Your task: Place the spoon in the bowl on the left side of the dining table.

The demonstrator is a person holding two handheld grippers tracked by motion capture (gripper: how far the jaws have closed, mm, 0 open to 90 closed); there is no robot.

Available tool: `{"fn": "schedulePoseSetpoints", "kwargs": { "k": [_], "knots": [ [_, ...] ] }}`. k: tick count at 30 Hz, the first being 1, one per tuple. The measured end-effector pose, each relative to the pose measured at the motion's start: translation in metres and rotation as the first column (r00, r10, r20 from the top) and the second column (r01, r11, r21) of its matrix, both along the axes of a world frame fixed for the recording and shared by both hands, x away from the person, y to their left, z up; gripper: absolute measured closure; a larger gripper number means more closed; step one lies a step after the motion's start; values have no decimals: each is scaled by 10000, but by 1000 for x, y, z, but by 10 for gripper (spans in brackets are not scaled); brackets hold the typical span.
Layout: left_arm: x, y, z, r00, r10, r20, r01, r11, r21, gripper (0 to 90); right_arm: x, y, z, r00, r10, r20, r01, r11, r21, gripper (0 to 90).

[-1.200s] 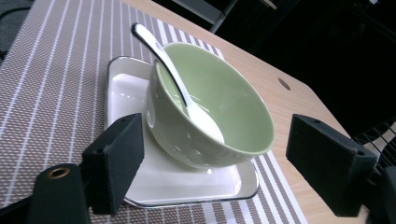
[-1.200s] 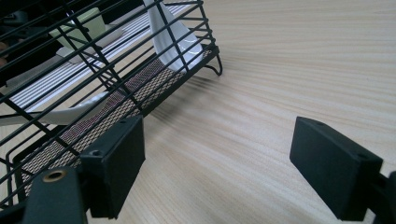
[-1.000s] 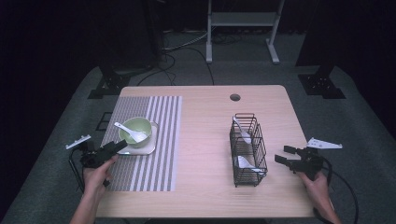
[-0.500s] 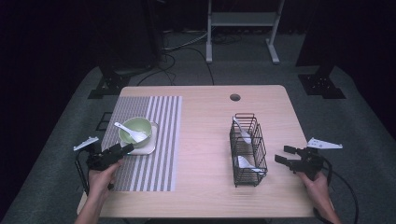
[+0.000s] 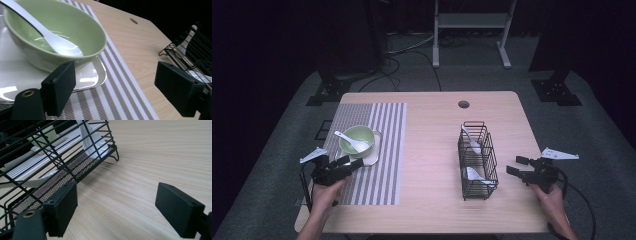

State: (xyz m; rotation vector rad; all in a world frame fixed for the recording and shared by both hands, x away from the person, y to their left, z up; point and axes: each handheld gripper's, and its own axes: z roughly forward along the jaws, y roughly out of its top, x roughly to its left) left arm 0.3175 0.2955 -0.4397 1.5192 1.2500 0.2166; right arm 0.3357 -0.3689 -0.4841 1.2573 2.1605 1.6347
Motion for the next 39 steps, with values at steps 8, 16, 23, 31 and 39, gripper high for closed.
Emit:
{"fn": "schedulePoseSetpoints", "kwargs": {
  "k": [8, 16, 23, 31, 39],
  "knots": [
    [0, -13, 0, 9998, -211, -44, 212, 9996, 178, 106, 0, 0, 0, 10000, -1, 15, 1, 10000, 4, 169],
    [-1, -24, -4, 9987, -496, -136, 499, 9985, 237, 98, 0, 0, 0, 10000, -7, 18, 7, 10000, 10, 166],
    [-2, -37, -5, 9964, -839, -147, 845, 9953, 467, 98, 0, 0, 0, 10000, -4, 24, 4, 10000, 8, 163],
    [-1, -50, -4, 9931, -1168, -114, 1173, 9914, 589, 98, 0, 0, 0, 10000, 7, 42, -7, 10000, 39, 163],
    [0, -65, -3, 9892, -1461, -119, 1466, 9867, 709, 96, 0, 0, 0, 10000, 35, 47, -35, 10000, 56, 158]
  ]
}}
